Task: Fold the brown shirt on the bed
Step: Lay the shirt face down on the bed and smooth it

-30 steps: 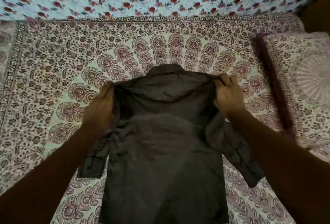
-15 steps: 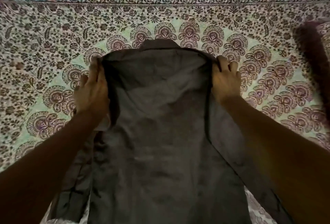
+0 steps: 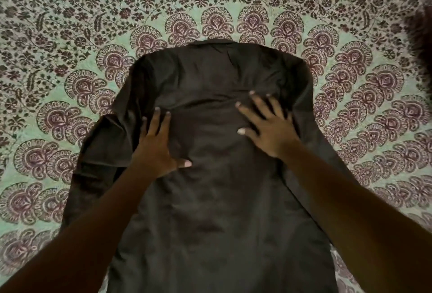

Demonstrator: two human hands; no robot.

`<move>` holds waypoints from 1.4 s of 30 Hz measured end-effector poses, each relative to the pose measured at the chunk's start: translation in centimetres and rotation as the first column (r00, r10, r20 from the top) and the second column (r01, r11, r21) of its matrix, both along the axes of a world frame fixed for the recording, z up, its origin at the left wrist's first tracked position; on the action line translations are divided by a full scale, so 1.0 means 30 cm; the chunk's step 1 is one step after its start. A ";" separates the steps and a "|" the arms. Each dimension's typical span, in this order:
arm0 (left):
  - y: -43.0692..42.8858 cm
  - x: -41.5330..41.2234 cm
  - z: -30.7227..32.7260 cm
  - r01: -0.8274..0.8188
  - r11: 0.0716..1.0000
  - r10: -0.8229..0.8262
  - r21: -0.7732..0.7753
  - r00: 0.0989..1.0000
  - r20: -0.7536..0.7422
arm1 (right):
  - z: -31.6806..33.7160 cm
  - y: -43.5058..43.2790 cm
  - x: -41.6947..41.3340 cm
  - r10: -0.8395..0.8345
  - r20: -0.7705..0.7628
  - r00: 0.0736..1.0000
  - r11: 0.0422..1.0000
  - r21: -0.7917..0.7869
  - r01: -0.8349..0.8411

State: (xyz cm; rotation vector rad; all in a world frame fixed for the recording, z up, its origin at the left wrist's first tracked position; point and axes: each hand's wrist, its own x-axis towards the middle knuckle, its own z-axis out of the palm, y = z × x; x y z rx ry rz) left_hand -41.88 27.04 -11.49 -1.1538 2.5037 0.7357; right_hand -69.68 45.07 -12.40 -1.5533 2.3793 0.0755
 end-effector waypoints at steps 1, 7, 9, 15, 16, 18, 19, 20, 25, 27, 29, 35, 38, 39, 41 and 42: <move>-0.005 -0.002 -0.006 -0.030 0.999 0.030 0.012 1.000 0.001 | 0.005 0.006 -0.040 -0.150 0.033 0.988 0.989 0.006 0.149; 0.046 -0.050 0.052 -0.069 0.998 0.069 -0.009 0.994 0.083 | 0.058 -0.029 0.148 -0.224 -0.075 0.972 0.969 -0.123 0.214; 0.132 -0.022 0.062 -0.014 0.996 0.015 -0.094 1.000 0.008 | 0.034 0.050 0.333 0.005 0.031 1.000 0.987 -0.160 0.000; 0.354 0.281 -0.004 0.017 0.987 -0.019 -0.161 1.000 -0.012 | -0.020 0.400 0.400 -0.135 -0.029 0.990 0.988 -0.079 0.132; 0.364 0.330 -0.012 -0.007 0.983 0.006 -0.183 1.000 -0.007 | -0.019 0.443 0.362 -0.224 -0.048 0.973 0.973 -0.068 0.221; 0.389 0.385 -0.013 -0.051 0.977 0.052 -0.205 0.999 -0.001 | -0.010 0.515 0.293 -0.408 -0.033 0.912 0.912 -0.043 0.407; 0.407 0.399 -0.011 -0.068 0.975 0.072 -0.213 0.997 0.009 | -0.011 0.529 0.283 -0.488 -0.027 0.872 0.872 -0.044 0.487; 0.433 0.401 -0.008 -0.093 0.973 0.099 -0.212 0.995 0.014 | -0.006 0.530 0.287 -0.552 -0.030 0.833 0.833 -0.048 0.551; 0.593 0.410 -0.028 -0.063 0.983 0.066 -0.173 0.998 0.011 | -0.006 0.485 0.534 -0.215 -0.020 0.976 0.967 -0.148 0.209; 0.620 0.449 -0.040 -0.080 0.978 0.083 -0.191 0.997 0.008 | -0.029 0.549 0.609 -0.052 -0.011 0.999 0.991 -0.125 0.050; 0.630 0.499 -0.040 -0.083 0.974 0.087 -0.213 0.996 0.014 | -0.041 0.646 0.613 -0.172 -0.056 0.983 0.979 -0.123 0.164; 0.644 0.559 -0.025 -0.215 0.969 0.221 -0.119 0.975 0.039 | -0.029 0.801 0.580 -0.604 -0.114 0.789 0.797 -0.113 0.594; 0.746 0.550 -0.011 -0.209 0.976 0.212 -0.056 0.976 0.056 | -0.013 0.735 0.637 -0.581 -0.093 0.809 0.809 -0.179 0.560; 0.785 0.548 -0.008 -0.223 0.974 0.225 -0.032 0.971 0.077 | -0.013 0.713 0.665 -0.475 -0.081 0.876 0.872 -0.177 0.457; 0.852 0.565 -0.008 -0.296 0.955 0.292 0.019 0.950 0.114 | -0.020 0.708 0.718 -0.222 -0.020 0.975 0.967 -0.136 0.217; 0.872 0.580 -0.005 -0.321 0.946 0.315 0.029 0.940 0.131 | -0.029 0.727 0.728 -0.175 -0.010 0.985 0.978 -0.120 0.172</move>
